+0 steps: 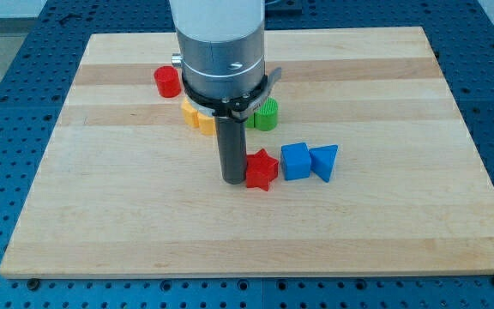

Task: Point your arm to the red circle

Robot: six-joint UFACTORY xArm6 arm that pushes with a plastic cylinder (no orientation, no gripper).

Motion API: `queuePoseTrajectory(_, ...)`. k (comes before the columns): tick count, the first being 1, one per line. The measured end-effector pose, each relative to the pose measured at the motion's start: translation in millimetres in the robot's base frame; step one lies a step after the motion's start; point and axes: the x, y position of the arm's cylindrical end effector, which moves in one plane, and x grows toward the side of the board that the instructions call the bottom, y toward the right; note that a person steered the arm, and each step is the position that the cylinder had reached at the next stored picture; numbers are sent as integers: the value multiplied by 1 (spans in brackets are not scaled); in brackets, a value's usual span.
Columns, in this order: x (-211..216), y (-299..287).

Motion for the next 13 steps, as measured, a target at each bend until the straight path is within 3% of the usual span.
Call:
queuePoseTrajectory(2,-5,-4)
queuePoseTrajectory(3,-6,-64)
queuePoseTrajectory(5,-94,-204)
queuePoseTrajectory(6,-150,-236)
queuePoseTrajectory(7,-205,-225)
queuePoseTrajectory(8,-241,-166)
queuePoseTrajectory(9,-249,-91)
queuePoseTrajectory(11,-216,9)
queuePoseTrajectory(13,-196,11)
